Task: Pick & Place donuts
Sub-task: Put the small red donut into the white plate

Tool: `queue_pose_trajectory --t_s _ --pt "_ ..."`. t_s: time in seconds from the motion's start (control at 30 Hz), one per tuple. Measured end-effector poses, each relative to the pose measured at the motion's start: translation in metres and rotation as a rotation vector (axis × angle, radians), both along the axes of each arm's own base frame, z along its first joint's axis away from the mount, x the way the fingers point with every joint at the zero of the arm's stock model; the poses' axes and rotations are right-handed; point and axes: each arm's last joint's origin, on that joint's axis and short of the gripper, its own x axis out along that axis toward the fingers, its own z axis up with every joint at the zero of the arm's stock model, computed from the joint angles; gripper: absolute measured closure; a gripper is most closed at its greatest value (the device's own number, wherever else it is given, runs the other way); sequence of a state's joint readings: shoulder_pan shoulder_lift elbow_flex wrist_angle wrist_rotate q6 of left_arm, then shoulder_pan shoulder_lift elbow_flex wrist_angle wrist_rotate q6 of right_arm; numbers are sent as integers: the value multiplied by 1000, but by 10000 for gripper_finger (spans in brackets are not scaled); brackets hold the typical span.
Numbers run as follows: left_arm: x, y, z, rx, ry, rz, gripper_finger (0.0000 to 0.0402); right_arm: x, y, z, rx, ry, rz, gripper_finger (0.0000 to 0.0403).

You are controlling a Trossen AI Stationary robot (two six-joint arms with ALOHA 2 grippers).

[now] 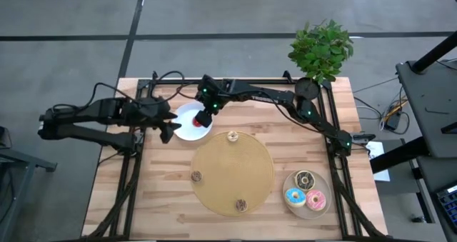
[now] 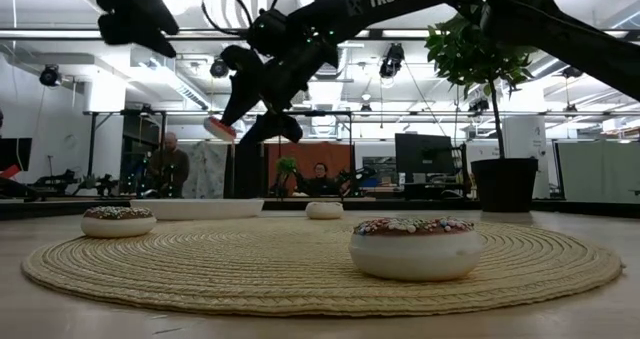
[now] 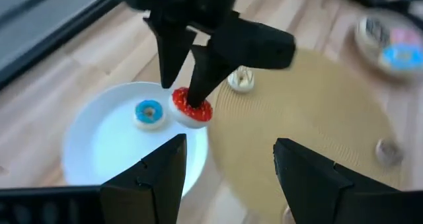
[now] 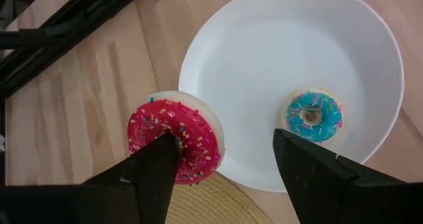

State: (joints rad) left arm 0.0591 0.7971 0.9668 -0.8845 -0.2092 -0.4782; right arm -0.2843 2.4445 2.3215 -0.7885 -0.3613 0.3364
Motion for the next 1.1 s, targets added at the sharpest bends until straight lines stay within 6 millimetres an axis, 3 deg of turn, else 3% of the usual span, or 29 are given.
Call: queue_pose_trajectory --t_s 0.27,0.6,0.8,1.1 --pt "8 7 -31 -206 -122 211 203 -3 1 12 -33 -29 31 169" --pt "0 16 -51 -402 -241 438 203 -5 2 13 -43 -20 48 170" --pt "5 19 -66 -509 -373 414 203 -5 2 13 -48 -21 54 170" --pt "9 23 -89 -591 -419 431 203 -4 3 13 -53 -21 62 170"
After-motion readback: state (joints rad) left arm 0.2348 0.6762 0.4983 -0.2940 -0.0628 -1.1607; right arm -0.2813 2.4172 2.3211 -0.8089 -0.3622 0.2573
